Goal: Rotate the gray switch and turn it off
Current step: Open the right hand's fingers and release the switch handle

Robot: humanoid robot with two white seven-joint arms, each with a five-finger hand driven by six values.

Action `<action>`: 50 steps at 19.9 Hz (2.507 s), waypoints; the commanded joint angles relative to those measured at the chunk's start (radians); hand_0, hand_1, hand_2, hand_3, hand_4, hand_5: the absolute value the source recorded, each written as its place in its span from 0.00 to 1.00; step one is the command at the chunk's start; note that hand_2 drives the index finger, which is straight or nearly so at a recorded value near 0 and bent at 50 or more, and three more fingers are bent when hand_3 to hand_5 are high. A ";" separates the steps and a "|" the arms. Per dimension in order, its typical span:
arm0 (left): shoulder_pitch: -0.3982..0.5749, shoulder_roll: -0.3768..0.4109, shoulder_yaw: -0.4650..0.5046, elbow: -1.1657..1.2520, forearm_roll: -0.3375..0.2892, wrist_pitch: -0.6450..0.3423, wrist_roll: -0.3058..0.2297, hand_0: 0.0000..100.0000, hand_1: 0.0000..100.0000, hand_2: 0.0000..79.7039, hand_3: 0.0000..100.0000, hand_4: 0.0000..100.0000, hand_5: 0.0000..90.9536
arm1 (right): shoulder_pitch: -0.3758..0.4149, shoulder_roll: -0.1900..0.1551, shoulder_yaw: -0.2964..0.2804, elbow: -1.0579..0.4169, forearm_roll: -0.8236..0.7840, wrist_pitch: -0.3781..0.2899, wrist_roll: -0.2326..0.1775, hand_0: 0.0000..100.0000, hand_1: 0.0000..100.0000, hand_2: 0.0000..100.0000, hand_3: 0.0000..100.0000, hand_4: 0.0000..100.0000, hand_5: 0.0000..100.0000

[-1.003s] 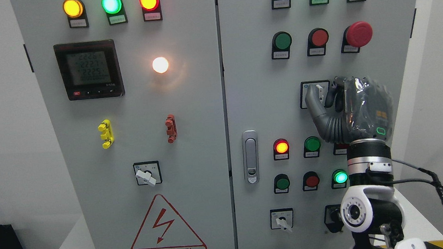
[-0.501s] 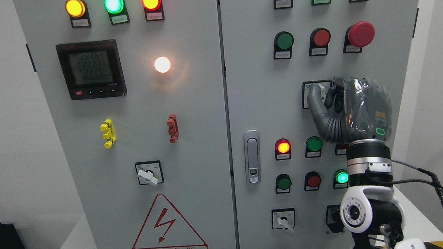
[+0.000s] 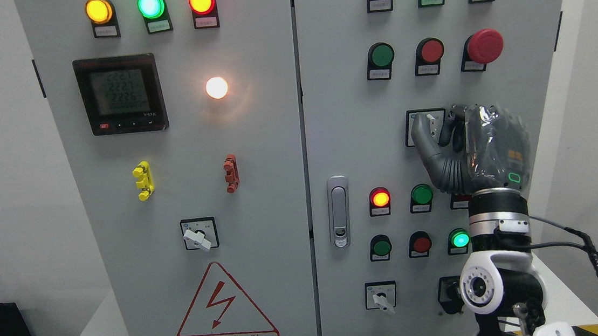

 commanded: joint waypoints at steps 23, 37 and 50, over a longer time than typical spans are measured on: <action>-0.009 0.000 0.008 -0.025 0.020 0.000 -0.001 0.12 0.39 0.00 0.00 0.00 0.00 | 0.009 0.000 0.014 -0.043 0.000 -0.010 0.007 0.24 0.20 0.82 1.00 1.00 1.00; -0.009 0.000 0.008 -0.025 0.020 0.000 -0.001 0.12 0.39 0.00 0.00 0.00 0.00 | 0.040 -0.006 0.003 -0.137 0.000 -0.050 -0.005 0.24 0.20 0.82 1.00 1.00 1.00; -0.009 0.000 0.008 -0.025 0.020 0.000 -0.001 0.12 0.39 0.00 0.00 0.00 0.00 | 0.198 -0.009 -0.044 -0.295 0.000 -0.238 -0.068 0.26 0.16 0.56 0.75 0.72 0.74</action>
